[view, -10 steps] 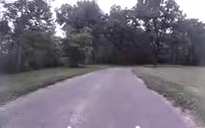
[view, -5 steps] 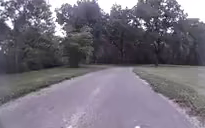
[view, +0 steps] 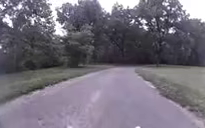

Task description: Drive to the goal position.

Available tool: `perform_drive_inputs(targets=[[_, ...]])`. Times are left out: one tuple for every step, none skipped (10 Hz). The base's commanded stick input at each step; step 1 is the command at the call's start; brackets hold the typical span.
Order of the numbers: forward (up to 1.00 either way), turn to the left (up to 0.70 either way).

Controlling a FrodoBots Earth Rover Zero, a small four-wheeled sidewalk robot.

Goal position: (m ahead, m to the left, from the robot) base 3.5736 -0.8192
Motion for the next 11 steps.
perform_drive_inputs(targets=[[0.70, 0.00], [0.70, 0.00], [0.70, 0.00], [0.70, 0.00], [0.70, 0.00], [0.70, 0.00], [0.70, 0.00], [0.70, 0.00], [0.70, 0.00], [0.70, 0.00], [0.70, 0.00]])
